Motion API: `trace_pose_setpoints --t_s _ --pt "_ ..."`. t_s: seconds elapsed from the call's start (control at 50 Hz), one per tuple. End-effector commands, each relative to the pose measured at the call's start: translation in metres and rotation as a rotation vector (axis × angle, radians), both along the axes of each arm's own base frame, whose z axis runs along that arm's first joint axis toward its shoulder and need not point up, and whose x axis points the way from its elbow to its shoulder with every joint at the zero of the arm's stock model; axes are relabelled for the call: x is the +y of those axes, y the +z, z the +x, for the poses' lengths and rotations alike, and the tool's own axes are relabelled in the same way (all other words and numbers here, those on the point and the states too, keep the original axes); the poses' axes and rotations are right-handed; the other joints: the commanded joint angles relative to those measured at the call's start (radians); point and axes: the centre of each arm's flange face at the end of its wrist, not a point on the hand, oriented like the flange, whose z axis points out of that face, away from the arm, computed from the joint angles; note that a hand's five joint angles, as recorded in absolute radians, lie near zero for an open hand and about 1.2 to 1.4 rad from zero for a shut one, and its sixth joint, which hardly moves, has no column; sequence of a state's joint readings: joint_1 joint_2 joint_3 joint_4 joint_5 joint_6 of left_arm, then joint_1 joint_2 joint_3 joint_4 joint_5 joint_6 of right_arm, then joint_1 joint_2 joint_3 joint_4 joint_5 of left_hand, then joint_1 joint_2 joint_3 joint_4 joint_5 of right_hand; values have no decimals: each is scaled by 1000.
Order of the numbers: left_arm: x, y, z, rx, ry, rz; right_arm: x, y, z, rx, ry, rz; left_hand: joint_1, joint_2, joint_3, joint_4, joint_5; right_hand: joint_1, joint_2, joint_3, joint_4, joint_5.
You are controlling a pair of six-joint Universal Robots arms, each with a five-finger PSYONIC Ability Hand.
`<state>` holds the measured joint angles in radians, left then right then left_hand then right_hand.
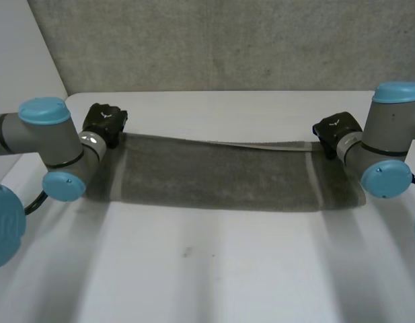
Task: Fold the towel.
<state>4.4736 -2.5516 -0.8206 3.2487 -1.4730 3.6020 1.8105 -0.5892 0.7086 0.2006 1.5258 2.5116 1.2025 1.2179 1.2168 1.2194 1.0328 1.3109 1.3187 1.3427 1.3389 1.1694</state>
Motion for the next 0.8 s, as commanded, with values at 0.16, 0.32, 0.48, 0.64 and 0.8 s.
trace_pose_setpoints --t_s 0.16,0.32,0.48,0.64,0.8 --pt "0 -5 -10 4 -17 20 -17 24 6 -35 -18 -107 -1028 -1043 -1042 -1045 -1033 -1136 -1144 -1168 -1164 -1169" --pt "22 27 -5 26 -19 43 -1 81 0 -147 -30 -156 -1028 -1043 -1042 -1045 -1033 -1136 -1144 -1168 -1164 -1169" --pt "72 48 12 61 -3 100 48 84 -17 -138 -51 -39 -1028 -1043 -1042 -1045 -1033 -1136 -1144 -1168 -1164 -1169" --pt "112 47 28 138 23 120 96 45 -32 -108 -46 134 -1028 -1043 -1042 -1045 -1033 -1136 -1144 -1168 -1164 -1169" --pt "136 36 33 225 36 138 109 2 -43 -123 -26 187 -1028 -1043 -1042 -1045 -1033 -1136 -1144 -1168 -1164 -1169"
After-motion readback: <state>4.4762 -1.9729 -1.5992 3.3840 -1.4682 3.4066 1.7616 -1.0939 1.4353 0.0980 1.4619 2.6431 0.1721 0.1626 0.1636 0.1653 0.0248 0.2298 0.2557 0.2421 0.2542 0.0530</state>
